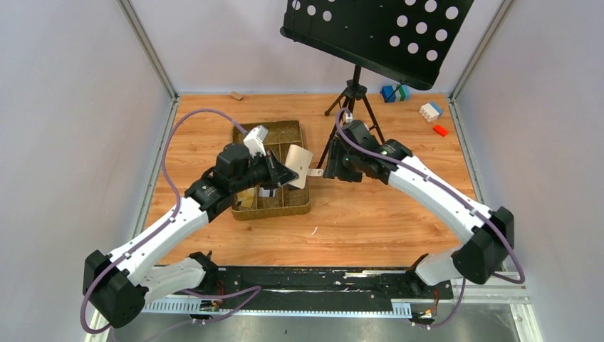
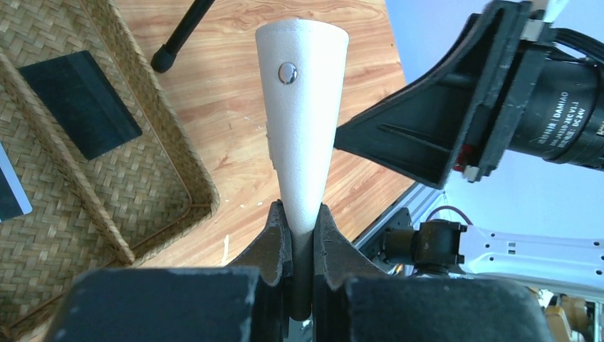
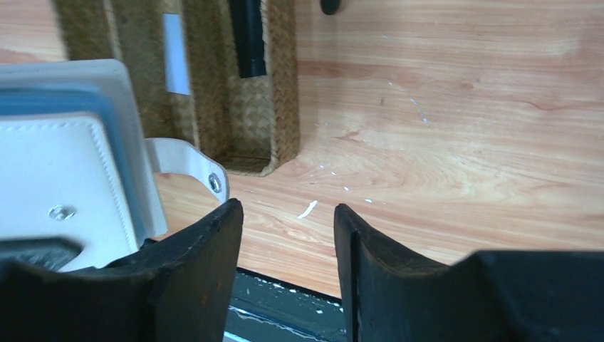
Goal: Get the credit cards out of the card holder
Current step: Open the card holder.
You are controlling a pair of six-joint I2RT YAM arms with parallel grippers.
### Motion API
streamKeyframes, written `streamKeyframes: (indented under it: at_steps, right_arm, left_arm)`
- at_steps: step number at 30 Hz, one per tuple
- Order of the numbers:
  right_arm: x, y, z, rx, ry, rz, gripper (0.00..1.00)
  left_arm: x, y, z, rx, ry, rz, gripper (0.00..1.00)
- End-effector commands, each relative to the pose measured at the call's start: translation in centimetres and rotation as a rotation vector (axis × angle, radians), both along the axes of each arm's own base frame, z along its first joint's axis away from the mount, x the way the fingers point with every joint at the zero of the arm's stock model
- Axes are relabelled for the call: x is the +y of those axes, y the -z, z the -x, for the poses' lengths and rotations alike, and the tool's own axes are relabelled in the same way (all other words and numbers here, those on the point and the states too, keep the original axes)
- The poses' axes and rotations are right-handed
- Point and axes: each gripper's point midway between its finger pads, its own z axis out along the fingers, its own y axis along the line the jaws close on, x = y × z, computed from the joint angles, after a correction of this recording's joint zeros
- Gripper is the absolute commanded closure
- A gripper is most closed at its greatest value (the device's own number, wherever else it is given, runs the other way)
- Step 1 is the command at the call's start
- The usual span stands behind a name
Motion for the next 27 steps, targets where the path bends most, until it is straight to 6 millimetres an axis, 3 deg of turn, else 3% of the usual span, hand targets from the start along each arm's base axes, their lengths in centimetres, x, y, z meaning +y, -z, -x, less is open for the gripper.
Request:
streamKeyframes:
  at_steps: [1, 6, 17, 20, 27]
  right_arm:
    - [1.0, -4.6, 0.3, -0.143, -0.119, -0.254, 0.48]
    - [-0.1, -7.5, 0.7, -0.284, -0.111, -0.481, 0.39]
    - [1.6, -9.0, 0.7, -0.286, -0.218, -0.555, 0.4]
    - [1.9, -8.5, 0.7, -0.254, -0.223, -0.553, 0.45]
    - [1.8, -6.9, 0.4, -0.204, -0.184, -0.522, 0.71]
  left_arm:
    - [-0.5, -3.3, -0.1, -0.074, 0.024, 0.069, 1.0]
    - [-1.0, -3.5, 0.2, -0.068, 0.049, 0.099, 1.0]
    - [-2.8, -4.9, 0.5, -0.067, 0.129, 0.189, 1.0]
    - [-2.9, -5.2, 0.5, -0.074, 0.132, 0.199, 1.0]
    - [-2.7, -5.1, 0.5, -0.083, 0.129, 0.181, 1.0]
